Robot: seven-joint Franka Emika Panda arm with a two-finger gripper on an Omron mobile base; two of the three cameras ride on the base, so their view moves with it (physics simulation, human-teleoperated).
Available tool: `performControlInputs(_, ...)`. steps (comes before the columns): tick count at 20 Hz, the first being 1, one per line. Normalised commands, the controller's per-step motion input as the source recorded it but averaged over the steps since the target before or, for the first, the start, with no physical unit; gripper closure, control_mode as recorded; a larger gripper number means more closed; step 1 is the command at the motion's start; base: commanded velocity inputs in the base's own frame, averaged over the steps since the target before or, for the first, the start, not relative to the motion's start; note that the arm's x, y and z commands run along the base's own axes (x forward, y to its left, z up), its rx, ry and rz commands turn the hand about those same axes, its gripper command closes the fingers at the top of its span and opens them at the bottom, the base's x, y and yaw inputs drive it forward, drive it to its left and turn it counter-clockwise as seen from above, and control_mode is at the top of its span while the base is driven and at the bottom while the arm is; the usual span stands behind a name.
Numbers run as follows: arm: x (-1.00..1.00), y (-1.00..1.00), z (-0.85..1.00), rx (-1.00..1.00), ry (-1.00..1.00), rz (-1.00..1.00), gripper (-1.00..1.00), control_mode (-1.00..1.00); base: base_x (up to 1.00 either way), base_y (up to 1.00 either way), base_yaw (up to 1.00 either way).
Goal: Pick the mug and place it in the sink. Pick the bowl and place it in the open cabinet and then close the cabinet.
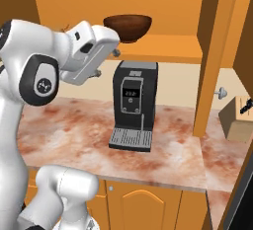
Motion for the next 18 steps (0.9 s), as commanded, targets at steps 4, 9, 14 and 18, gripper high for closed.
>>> performControlInputs(4, -0.22, -0.35, -0.2, 0.0, 0.0, 0.0, -1.0, -1.0, 0.0, 0.0, 0.0)
performControlInputs(9, -0.21, -0.26, -0.17, 0.05, 0.0, -0.01, -1.0, -1.0, 0.0, 0.0, 0.0)
performControlInputs(14, -0.04, -0.01, -0.09, 0.07, 0.01, -0.1, -1.0, -1.0, 0.0, 0.0, 0.0)
performControlInputs(18, -0.11, -0.13, -0.01, 0.14, 0.04, -0.15, -1.0, -1.0, 0.0, 0.0, 0.0)
